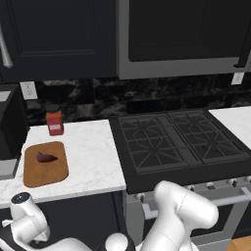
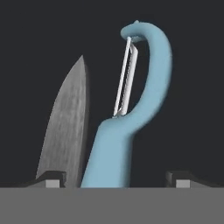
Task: Place the appropriate cutting tool for cutting the potato skin on the cutting board.
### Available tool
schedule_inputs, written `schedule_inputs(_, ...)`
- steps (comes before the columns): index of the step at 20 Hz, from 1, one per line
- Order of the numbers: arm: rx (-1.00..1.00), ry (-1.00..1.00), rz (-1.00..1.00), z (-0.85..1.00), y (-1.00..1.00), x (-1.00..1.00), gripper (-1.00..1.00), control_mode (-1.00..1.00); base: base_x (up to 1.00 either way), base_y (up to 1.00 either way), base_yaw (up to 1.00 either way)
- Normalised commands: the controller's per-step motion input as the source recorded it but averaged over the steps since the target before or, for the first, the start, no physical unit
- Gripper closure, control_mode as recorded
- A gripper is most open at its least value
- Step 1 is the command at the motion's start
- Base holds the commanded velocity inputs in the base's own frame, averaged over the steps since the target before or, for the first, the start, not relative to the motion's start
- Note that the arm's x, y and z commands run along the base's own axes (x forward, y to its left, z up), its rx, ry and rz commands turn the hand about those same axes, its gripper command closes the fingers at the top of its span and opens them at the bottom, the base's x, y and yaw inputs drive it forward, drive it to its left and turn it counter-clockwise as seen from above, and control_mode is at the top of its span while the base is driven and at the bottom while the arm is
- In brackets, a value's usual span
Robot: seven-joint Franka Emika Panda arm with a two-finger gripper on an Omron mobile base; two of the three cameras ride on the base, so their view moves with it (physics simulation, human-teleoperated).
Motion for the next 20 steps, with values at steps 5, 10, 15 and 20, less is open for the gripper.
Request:
schedule_inputs(5,0.01,0.0,0.0,-0.22,0.01,-0.02,1.0,-1.0,0.0,0.0,0.0)
schedule_inputs(10,0.0,0.0,0.0,-0.1,0.0,-0.29,1.0,-1.0,0.0,0.0,0.0)
schedule_inputs(15,0.0,-0.19,-0.01,0.36,0.02,-0.96,1.0,-1.0,0.0,0.0,0.0)
schedule_inputs(20,0.0,-0.09,-0.13,0.98,-0.01,-0.58,1.0,-1.0,0.0,0.0,0.0)
